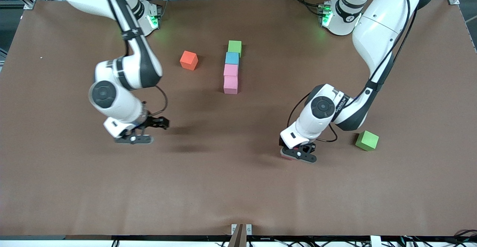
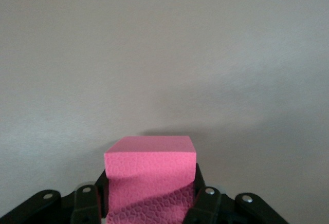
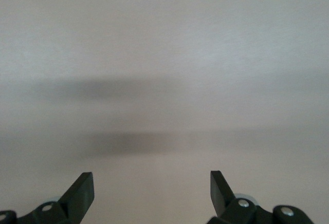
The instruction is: Arrange blocks into number 1
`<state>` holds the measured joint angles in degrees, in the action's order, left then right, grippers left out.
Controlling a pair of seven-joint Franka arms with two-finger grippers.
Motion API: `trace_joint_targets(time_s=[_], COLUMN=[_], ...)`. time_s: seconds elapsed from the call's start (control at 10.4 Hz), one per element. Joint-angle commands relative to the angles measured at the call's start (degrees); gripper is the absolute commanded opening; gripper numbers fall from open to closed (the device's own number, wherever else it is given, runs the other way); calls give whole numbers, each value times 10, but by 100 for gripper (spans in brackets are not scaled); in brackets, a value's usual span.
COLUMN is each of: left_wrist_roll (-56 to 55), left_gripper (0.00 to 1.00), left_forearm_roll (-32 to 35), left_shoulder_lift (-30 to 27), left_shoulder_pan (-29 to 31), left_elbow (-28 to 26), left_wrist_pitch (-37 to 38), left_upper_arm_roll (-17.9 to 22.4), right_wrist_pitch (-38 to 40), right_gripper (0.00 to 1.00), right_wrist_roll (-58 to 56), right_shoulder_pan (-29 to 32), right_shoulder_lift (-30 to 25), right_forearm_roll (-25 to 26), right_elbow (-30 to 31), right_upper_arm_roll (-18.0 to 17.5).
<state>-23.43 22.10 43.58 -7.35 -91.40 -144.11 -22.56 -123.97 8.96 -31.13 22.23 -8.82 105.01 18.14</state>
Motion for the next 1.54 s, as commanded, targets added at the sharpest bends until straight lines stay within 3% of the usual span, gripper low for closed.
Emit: trace_joint_targets(time_s=[0.0,0.58,0.77,1.16,1.35,1.45], left_wrist_roll=[-89,-309,-364,-425,-428,-428], left_gripper=[0,0,0,0,0,0], left_forearm_roll=[8,6,8,21,58,79], left_shoulder_lift=[-7,15,8,-4,-2,-2], left_shoulder_pan=[-12,-115,-129,-180,-209,-214], left_elbow=[3,44,41,39,38,32], left_wrist_pitch=[1,2,8,98,107,109], left_upper_arm_roll=[-21,-11,-11,-10,-6,-8], right_wrist_pitch=[36,73,103,146,173,192], right_gripper=[100,100,100,100,100,100], right_wrist_roll=[-23,-60,-76,-197,-191,-187], right_shoulder_pan=[-1,19,25,91,108,113], right_shoulder_lift=[-38,-70,-114,-212,-252,-256], right_forearm_roll=[0,-1,-1,2,65,71], right_elbow=[8,7,21,63,47,27], right_upper_arm_roll=[18,46,47,51,50,50])
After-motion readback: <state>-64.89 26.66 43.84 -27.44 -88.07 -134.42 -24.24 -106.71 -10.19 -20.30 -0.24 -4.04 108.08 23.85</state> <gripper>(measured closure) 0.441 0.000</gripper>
